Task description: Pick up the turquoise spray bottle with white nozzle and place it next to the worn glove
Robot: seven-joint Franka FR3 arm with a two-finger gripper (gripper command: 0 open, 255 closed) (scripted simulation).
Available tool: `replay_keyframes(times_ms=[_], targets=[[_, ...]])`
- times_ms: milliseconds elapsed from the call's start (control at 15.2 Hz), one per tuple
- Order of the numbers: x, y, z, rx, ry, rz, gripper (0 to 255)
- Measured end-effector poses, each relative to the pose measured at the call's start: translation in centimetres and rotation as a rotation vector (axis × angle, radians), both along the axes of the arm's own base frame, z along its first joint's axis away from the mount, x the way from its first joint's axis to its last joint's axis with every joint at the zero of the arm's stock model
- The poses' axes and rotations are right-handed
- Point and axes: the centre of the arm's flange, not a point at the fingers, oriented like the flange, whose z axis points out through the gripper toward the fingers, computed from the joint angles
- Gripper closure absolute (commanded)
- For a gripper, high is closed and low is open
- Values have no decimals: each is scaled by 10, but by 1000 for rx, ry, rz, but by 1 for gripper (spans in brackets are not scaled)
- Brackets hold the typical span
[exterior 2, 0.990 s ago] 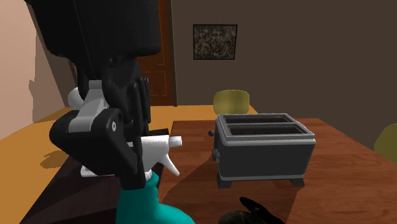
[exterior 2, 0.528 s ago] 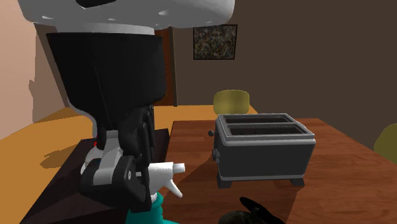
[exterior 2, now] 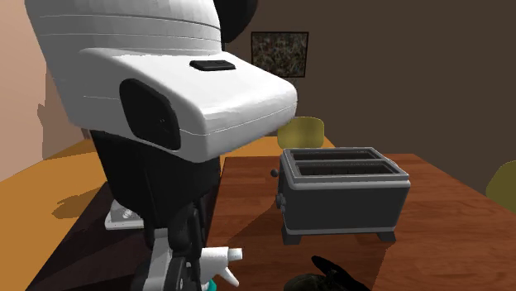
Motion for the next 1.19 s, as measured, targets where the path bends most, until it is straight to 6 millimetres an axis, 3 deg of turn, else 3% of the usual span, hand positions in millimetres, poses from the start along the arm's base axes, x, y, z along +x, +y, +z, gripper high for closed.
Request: replay_keyframes(times_ms=[462, 858, 924, 1188], targets=[[0, 0, -36, 0, 0, 0, 255], [-1, 0, -40, 0, 0, 0, 255], [-1, 0, -40, 0, 0, 0, 0], [-1, 0, -40, -1, 0, 0, 0]])
